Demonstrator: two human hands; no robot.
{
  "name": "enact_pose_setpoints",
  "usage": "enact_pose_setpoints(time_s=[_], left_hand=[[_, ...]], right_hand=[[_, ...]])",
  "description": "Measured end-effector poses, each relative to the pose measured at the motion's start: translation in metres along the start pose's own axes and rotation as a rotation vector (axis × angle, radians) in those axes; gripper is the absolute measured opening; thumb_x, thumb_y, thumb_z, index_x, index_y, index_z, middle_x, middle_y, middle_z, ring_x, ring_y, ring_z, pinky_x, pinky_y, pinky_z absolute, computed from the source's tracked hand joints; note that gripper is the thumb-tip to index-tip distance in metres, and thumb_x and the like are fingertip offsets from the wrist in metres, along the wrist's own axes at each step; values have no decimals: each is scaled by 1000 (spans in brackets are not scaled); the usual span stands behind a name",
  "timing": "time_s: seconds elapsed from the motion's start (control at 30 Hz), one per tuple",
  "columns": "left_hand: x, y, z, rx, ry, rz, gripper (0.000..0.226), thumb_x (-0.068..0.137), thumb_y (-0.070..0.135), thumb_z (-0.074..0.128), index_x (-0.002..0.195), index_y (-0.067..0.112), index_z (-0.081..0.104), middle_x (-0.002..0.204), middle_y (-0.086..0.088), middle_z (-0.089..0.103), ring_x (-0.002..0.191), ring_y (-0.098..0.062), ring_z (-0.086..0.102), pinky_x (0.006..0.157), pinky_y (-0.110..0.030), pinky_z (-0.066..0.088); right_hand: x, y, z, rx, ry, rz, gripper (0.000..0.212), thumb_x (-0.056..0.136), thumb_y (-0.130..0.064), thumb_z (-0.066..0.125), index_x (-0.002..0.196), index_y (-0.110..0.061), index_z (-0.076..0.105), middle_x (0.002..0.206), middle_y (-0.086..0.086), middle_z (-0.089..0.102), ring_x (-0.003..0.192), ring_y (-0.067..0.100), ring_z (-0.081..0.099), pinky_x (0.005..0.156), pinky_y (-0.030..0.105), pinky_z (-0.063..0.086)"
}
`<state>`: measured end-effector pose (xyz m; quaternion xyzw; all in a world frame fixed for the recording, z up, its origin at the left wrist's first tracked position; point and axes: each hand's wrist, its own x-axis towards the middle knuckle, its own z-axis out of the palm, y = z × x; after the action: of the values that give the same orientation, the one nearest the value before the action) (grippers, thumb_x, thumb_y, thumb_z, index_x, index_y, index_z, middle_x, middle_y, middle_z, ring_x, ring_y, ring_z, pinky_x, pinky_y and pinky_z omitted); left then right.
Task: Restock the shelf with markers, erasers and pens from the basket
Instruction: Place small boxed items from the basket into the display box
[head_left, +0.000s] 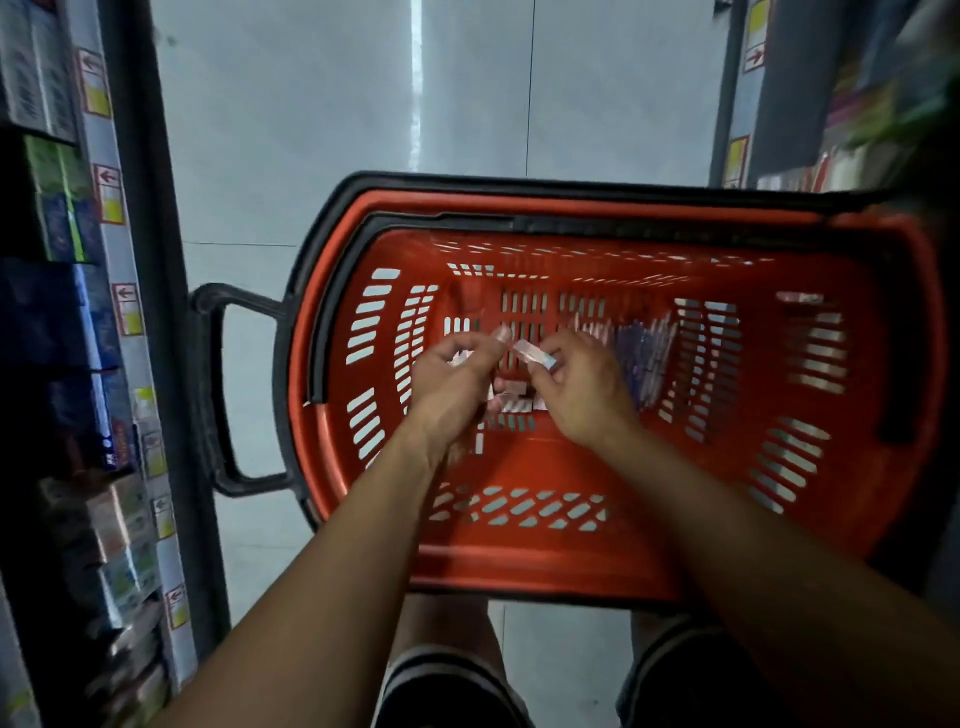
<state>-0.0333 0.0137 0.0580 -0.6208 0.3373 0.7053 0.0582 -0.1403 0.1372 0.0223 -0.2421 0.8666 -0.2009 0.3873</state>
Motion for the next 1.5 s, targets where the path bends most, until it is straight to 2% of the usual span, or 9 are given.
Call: enact_pose_setpoints(time_s=[0.2, 0.47, 0.67, 0.77, 0.9, 1.07, 1.23, 1.37, 1.5], left_hand=[[-96, 43, -5, 133, -34, 113, 24, 74, 13, 91, 86, 23, 72, 59, 3, 63, 44, -10, 46, 40, -22, 38], [-257, 99, -46, 272, -67, 445, 11, 87, 22, 84, 84, 17, 74, 82, 1, 73, 60, -11, 68, 51, -26, 52], [-345, 131, -86, 266, -119, 585, 15, 86, 26, 85, 98, 30, 77, 96, 3, 77, 73, -19, 76, 55, -36, 60], [-377, 146, -104, 330, -212, 612, 25, 86, 30, 86, 109, 37, 78, 112, 4, 76, 87, -17, 78, 62, -31, 59], [-414, 155, -120, 429, -364, 638, 26, 91, 27, 83, 112, 41, 78, 94, 7, 77, 69, -8, 73, 55, -22, 54], [-451, 147, -122, 448, -448, 656, 24, 91, 29, 81, 114, 38, 79, 102, 1, 77, 73, -6, 74, 55, -18, 53], [-478, 120, -119, 473, -497, 721, 21, 91, 32, 81, 112, 33, 80, 106, -2, 78, 85, -18, 77, 60, -21, 55], [-500, 85, -115, 515, -508, 780, 29, 87, 47, 83, 109, 29, 79, 106, 1, 77, 93, -22, 78, 64, -25, 57], [-525, 38, -110, 579, -539, 810, 31, 87, 50, 82, 99, 22, 78, 91, 1, 73, 68, -18, 70, 57, -32, 55]], right_hand=[[-68, -64, -74, 11, 41, -49, 13, 94, -31, 72, 103, -22, 69, 92, -2, 63, 78, 16, 62, 66, 28, 44], [-182, -169, -167, 12, 114, -268, 15, 92, -26, 74, 105, -22, 68, 88, -8, 57, 73, 11, 59, 67, 38, 53], [-259, -231, -195, 65, 273, -389, 13, 92, -31, 75, 103, -27, 69, 86, -17, 54, 70, 2, 57, 62, 27, 48], [-292, -249, -201, 135, 354, -400, 13, 93, -34, 75, 103, -30, 69, 90, -17, 59, 72, 3, 59, 62, 25, 51], [-335, -262, -204, 223, 480, -404, 11, 94, -38, 71, 104, -36, 68, 92, -18, 61, 76, 7, 62, 60, 23, 51], [-385, -266, -204, 268, 579, -403, 16, 95, -44, 65, 107, -35, 69, 95, -20, 62, 82, 10, 64, 63, 15, 47], [-431, -258, -197, 277, 605, -429, 21, 96, -43, 64, 110, -31, 72, 100, -20, 64, 92, 5, 66, 72, 22, 55], [-475, -241, -186, 347, 655, -412, 18, 98, -44, 62, 111, -36, 70, 104, -22, 66, 99, 0, 66, 78, 15, 54], [-528, -217, -165, 463, 655, -342, 13, 103, -36, 58, 112, -36, 68, 95, -20, 69, 86, 1, 70, 66, 17, 56]])
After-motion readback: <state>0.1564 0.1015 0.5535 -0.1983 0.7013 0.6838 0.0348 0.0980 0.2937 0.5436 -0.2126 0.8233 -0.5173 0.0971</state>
